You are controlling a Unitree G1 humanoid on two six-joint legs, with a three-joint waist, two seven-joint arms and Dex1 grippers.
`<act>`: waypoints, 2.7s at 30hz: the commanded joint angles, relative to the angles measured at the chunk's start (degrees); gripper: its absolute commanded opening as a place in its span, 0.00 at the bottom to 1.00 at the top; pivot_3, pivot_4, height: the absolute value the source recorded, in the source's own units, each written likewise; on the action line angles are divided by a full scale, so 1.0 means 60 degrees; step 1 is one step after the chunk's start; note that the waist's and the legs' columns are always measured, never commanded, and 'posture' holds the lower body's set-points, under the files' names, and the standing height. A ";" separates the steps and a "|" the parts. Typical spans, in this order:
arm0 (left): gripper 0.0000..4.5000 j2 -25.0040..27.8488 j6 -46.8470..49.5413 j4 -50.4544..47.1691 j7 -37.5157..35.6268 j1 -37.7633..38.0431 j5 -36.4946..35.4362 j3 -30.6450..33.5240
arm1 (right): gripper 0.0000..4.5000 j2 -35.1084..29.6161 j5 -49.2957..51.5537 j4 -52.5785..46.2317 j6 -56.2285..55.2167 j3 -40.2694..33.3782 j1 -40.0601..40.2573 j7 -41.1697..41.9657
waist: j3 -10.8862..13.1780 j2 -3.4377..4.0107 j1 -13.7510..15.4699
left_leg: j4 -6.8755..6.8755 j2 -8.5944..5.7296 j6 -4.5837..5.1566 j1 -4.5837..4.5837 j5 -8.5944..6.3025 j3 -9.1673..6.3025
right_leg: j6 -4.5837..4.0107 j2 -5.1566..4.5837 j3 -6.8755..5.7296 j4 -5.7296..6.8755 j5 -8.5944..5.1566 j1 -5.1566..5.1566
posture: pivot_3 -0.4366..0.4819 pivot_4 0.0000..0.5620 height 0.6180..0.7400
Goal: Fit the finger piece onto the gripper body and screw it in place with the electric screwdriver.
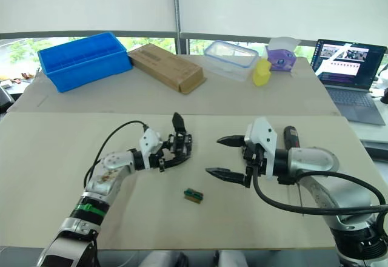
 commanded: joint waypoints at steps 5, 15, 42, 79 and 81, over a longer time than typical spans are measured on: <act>0.53 -0.0170 -0.0601 0.0351 -0.0465 -0.0440 0.0081 -0.0202 | 1.00 -0.0111 0.0033 -0.0551 -0.0182 -0.0396 0.0332 -0.0281 | 0.0000 0.0000 -0.0064 | 0.0000 0.0004 -0.0003 0.0004 0.0002 -0.0007 | 0.0000 0.0000 0.0001 0.0009 0.0000 0.0000 | 0.48 0.27 1.00; 0.99 0.0373 -0.0207 -0.0005 -0.0602 0.0410 0.0021 0.0082 | 1.00 -0.0567 0.0140 -0.0630 0.0029 -0.0689 0.0337 -0.0264 | -0.0001 0.0002 -0.0087 | 0.0007 0.0003 -0.0001 0.0002 0.0001 -0.0010 | 0.0001 -0.0001 0.0001 0.0003 0.0001 0.0003 | 0.48 0.27 1.00; 0.99 0.4626 0.6224 -0.7359 -0.2115 -0.1203 -0.5460 0.1580 | 1.00 -0.1237 -0.0688 0.6851 0.9325 0.4780 -0.7834 -0.1613 | 0.0013 0.0024 -0.0184 | 0.0017 0.0000 0.0004 -0.0045 -0.0003 -0.0006 | -0.0009 -0.0009 -0.0017 -0.0014 0.0003 -0.0019 | 0.48 0.27 1.00; 1.00 -0.0568 0.8310 -0.5364 0.5284 -0.2428 -0.5900 0.2383 | 0.25 0.1015 -0.2808 0.1545 0.0851 0.0951 -0.4141 -0.3162 | 0.0029 0.0052 -0.0121 | 0.0026 -0.0003 -0.0081 -0.0019 0.0045 -0.0096 | -0.0022 -0.0006 -0.0099 0.0018 0.0008 0.0015 | 0.48 0.27 1.00; 1.00 -0.1005 0.8349 -0.5208 0.5697 -0.2510 -0.6019 0.2556 | 0.25 0.1225 -0.2987 0.1126 0.0648 0.1102 -0.3757 -0.3315 | 0.0029 0.0052 -0.0130 | 0.0022 -0.0008 -0.0081 -0.0021 0.0045 -0.0097 | -0.0022 -0.0005 -0.0101 0.0015 0.0008 0.0010 | 0.48 0.27 1.00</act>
